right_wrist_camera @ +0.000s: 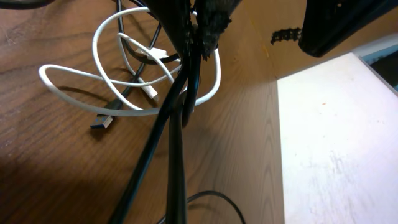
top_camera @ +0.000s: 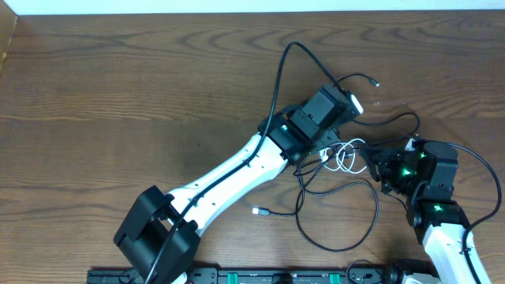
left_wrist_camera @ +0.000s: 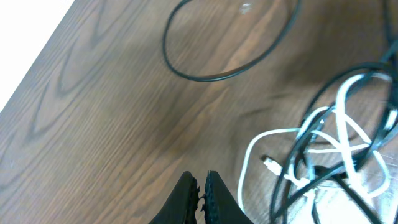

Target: Untangle cables

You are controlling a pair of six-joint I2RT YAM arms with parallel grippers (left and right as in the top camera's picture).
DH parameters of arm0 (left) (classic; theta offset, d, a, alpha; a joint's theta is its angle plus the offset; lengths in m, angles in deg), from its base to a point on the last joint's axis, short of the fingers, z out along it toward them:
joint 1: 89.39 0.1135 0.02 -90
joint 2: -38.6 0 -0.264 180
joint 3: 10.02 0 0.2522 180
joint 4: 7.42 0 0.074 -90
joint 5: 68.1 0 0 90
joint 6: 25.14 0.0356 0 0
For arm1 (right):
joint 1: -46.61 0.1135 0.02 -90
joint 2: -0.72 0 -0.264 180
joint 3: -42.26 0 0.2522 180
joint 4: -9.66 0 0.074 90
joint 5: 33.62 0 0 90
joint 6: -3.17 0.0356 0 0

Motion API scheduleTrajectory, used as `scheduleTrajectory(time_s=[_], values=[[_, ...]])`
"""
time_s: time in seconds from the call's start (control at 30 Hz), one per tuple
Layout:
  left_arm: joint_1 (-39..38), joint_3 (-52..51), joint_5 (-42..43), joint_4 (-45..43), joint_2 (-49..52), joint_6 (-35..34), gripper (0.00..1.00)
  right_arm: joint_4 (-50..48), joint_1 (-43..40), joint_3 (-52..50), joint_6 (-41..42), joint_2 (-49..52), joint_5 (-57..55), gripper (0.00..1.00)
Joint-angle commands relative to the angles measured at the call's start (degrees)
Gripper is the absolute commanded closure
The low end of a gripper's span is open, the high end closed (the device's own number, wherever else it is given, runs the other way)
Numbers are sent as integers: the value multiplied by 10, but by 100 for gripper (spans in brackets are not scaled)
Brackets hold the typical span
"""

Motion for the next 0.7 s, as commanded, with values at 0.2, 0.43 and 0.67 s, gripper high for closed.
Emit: scheduleTrajectory(time_s=[0.2,0.43,0.67], values=[[5,-1,202,26,-6,-6,28,-46,4,4,-11,-3,35,99],[5,-1,250,58,-5,8,8,-58,4,4,-3,-3,66,99],[-2,-1,250,54,-4,8,7,-95,4,4,12,-3,115,99]])
